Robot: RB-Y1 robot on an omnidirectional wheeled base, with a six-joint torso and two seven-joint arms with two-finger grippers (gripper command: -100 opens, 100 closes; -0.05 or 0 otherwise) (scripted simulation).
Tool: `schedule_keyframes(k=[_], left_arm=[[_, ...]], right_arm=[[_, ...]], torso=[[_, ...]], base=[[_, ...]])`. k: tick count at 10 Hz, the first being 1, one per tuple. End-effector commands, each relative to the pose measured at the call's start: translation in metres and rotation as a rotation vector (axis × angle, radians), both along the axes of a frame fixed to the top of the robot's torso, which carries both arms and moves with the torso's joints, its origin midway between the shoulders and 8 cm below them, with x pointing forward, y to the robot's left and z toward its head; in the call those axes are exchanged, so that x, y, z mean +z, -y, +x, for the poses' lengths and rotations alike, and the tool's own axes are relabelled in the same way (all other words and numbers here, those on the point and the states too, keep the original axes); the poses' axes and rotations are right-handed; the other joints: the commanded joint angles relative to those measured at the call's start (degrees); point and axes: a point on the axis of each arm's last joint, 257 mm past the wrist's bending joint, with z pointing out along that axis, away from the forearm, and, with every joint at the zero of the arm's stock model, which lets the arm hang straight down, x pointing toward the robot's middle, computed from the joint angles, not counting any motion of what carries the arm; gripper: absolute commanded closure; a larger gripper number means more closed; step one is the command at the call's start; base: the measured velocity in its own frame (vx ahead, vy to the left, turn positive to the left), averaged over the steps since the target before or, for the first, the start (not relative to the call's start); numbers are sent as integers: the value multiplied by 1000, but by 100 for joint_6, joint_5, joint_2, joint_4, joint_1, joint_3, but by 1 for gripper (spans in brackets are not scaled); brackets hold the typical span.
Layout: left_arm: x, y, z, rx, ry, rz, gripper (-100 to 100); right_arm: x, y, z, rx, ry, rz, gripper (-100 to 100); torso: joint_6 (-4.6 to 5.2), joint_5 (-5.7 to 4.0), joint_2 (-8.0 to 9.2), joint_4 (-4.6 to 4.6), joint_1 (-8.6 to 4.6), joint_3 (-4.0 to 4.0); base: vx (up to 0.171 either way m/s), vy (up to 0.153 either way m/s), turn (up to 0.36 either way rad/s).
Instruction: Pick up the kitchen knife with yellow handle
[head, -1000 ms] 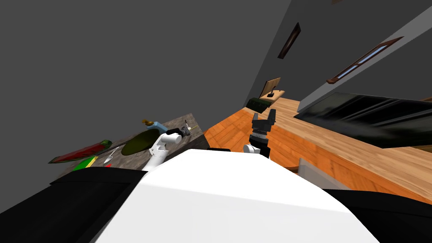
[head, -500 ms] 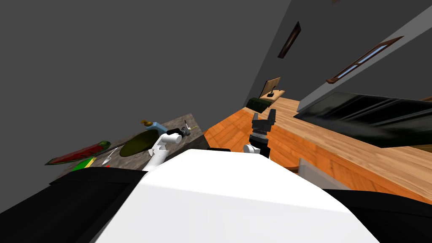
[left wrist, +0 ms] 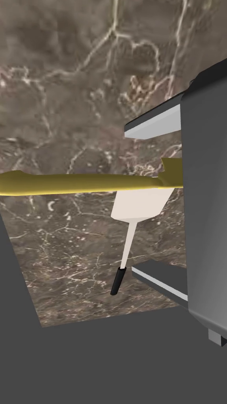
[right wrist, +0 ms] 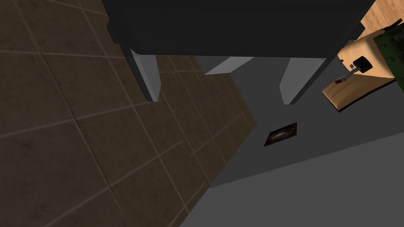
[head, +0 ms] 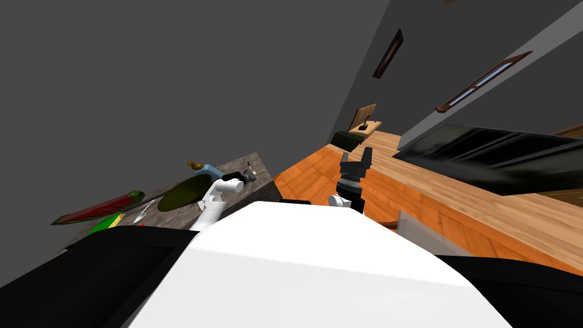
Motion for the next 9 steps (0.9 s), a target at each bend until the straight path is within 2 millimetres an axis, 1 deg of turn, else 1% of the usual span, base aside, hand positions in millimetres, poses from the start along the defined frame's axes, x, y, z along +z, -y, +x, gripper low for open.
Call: schedule_keyframes(k=[1, 5, 9], left_arm=[[14, -7, 5, 2, 16, 1, -100], [33, -30, 5, 18, 24, -6, -100], [52, -56, -3, 37, 12, -23, -100]], right_arm=[[0, 0, 0, 0, 0, 0, 0], [0, 0, 0, 0, 0, 0, 0], [0, 0, 0, 0, 0, 0, 0]], torso=[[0, 0, 0, 0, 0, 0], [0, 2, -10, -2, 9, -5], [1, 2, -19, -4, 8, -10]], base=[[-75, -75, -48], [-44, -57, -87], [-22, -59, -122]])
